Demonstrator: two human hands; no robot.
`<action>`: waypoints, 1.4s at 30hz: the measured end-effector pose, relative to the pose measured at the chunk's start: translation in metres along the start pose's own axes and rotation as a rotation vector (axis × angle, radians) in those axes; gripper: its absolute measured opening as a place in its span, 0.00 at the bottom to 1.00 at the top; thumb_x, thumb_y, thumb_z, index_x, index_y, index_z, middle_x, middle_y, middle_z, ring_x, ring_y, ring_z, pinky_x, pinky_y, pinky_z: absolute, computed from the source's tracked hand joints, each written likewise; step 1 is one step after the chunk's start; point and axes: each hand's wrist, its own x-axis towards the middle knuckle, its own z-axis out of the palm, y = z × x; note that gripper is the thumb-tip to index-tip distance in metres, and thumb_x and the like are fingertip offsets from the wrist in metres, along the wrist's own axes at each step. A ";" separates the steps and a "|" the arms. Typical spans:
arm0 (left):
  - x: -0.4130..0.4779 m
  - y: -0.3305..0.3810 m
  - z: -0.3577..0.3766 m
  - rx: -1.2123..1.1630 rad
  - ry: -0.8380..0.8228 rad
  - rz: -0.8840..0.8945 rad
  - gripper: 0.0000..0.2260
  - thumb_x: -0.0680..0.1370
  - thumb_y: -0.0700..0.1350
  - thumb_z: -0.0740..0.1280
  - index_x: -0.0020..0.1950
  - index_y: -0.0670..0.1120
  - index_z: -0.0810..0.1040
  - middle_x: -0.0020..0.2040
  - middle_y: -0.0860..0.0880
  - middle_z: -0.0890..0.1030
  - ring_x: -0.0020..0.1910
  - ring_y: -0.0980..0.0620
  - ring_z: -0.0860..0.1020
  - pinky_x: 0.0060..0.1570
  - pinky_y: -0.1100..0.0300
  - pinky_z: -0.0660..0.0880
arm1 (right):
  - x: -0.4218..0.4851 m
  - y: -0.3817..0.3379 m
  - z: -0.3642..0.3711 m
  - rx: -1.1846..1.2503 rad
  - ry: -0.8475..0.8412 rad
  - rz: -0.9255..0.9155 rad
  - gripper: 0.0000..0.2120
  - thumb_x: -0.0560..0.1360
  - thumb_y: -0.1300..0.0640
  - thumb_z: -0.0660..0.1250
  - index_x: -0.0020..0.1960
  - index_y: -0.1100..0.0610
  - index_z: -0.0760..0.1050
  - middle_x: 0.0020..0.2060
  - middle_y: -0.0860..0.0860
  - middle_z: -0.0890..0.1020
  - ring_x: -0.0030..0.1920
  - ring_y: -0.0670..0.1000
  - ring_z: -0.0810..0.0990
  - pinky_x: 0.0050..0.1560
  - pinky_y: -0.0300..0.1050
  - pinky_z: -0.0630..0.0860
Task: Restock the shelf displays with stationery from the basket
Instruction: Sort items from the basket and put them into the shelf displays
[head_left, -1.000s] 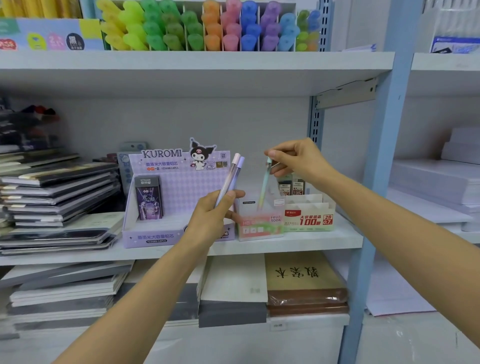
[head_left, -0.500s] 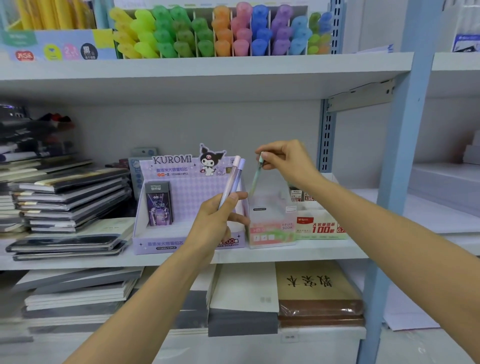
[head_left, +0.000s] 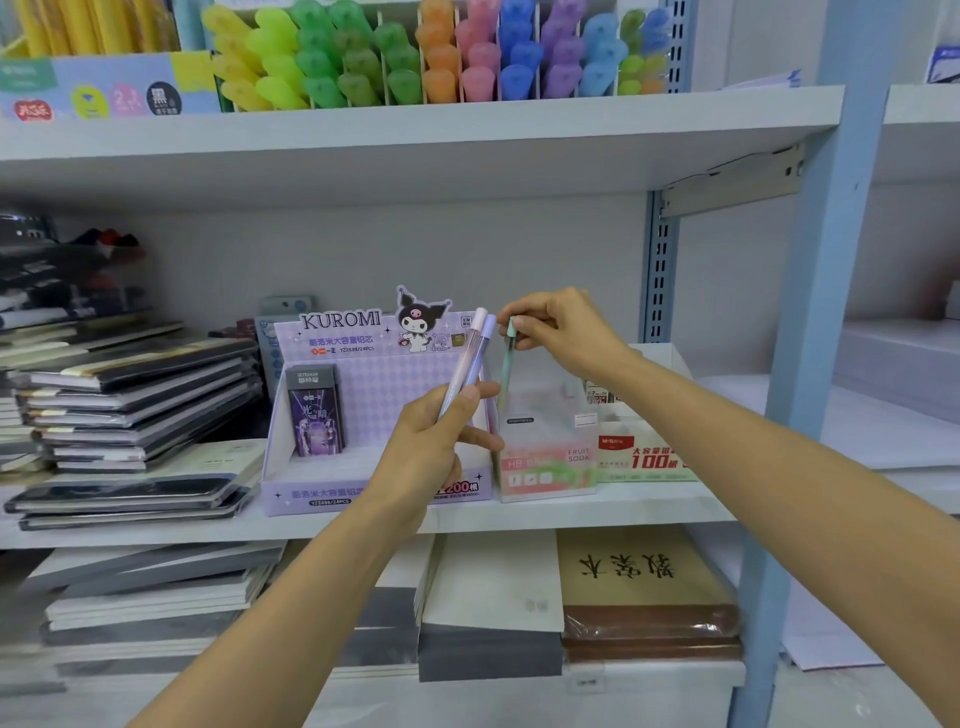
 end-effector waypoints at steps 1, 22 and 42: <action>0.000 0.000 0.001 0.006 -0.001 -0.001 0.12 0.82 0.53 0.60 0.57 0.52 0.81 0.40 0.64 0.84 0.43 0.44 0.81 0.22 0.66 0.63 | 0.000 0.000 0.002 0.017 0.009 0.012 0.10 0.79 0.67 0.63 0.58 0.64 0.79 0.46 0.59 0.84 0.46 0.51 0.84 0.51 0.41 0.81; -0.006 0.005 -0.008 -0.078 -0.036 -0.053 0.12 0.83 0.52 0.59 0.58 0.51 0.81 0.39 0.51 0.85 0.45 0.46 0.81 0.22 0.66 0.63 | 0.006 -0.002 0.014 -0.193 0.094 0.079 0.08 0.73 0.59 0.73 0.51 0.60 0.83 0.44 0.54 0.84 0.40 0.46 0.78 0.46 0.37 0.73; -0.018 0.005 -0.008 -0.174 -0.181 -0.027 0.12 0.82 0.50 0.60 0.60 0.48 0.79 0.30 0.54 0.65 0.24 0.57 0.59 0.21 0.68 0.59 | -0.075 -0.047 -0.007 0.234 -0.062 0.126 0.13 0.78 0.52 0.67 0.60 0.56 0.77 0.45 0.50 0.85 0.42 0.45 0.83 0.42 0.36 0.78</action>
